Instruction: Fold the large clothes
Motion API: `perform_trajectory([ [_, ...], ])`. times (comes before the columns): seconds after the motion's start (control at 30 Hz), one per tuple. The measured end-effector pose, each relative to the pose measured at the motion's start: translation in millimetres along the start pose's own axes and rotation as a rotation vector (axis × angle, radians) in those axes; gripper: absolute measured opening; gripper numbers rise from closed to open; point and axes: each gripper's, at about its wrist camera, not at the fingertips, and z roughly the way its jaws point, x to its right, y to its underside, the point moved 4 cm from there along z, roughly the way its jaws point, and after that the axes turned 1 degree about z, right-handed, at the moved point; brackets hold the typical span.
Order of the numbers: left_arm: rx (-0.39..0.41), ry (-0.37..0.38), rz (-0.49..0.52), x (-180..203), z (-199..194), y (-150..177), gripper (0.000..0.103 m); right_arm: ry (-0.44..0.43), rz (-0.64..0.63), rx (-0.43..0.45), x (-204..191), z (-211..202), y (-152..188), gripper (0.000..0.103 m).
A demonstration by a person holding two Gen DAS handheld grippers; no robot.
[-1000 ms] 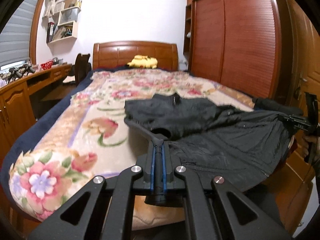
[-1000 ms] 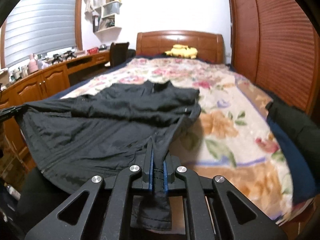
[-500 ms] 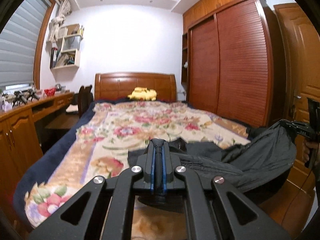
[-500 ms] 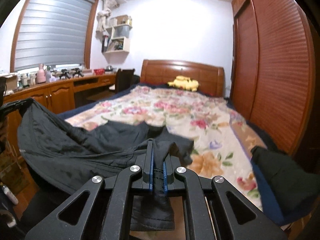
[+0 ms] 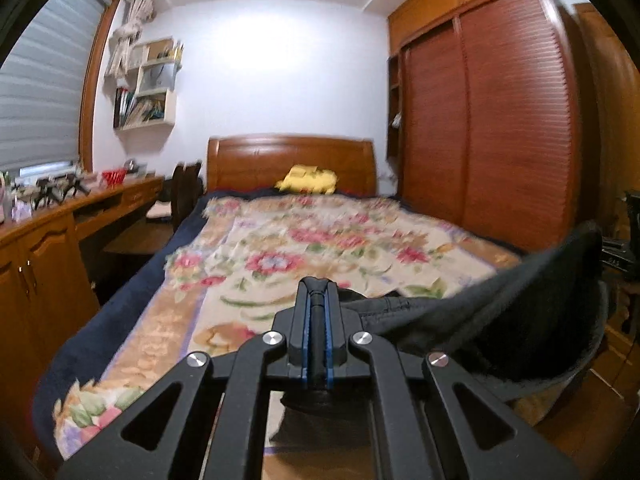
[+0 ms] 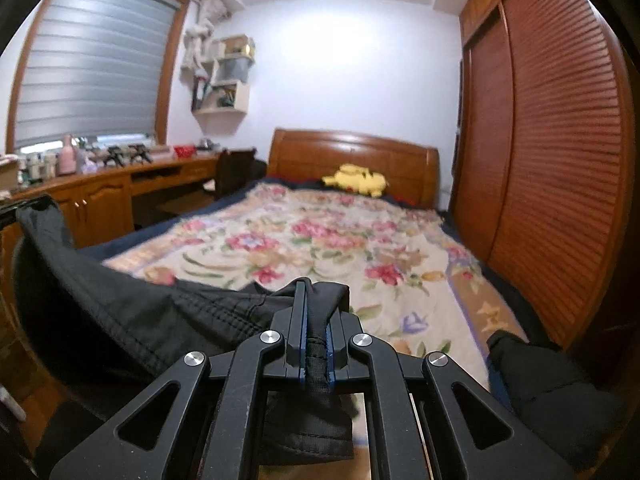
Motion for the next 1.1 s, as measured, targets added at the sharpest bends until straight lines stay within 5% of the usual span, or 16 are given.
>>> perform_trajectory([
  [0.3,-0.194,-0.055,-0.019,-21,134,61,0.003,0.013,0.018,-0.194,19,136,53,0.004],
  [0.57,-0.284,-0.063,-0.001,-32,202,96,0.004,0.011,0.01,-0.309,29,224,103,0.004],
  [1.1,-0.302,-0.093,0.037,-48,313,61,0.004,0.042,0.002,-0.332,59,341,62,0.005],
])
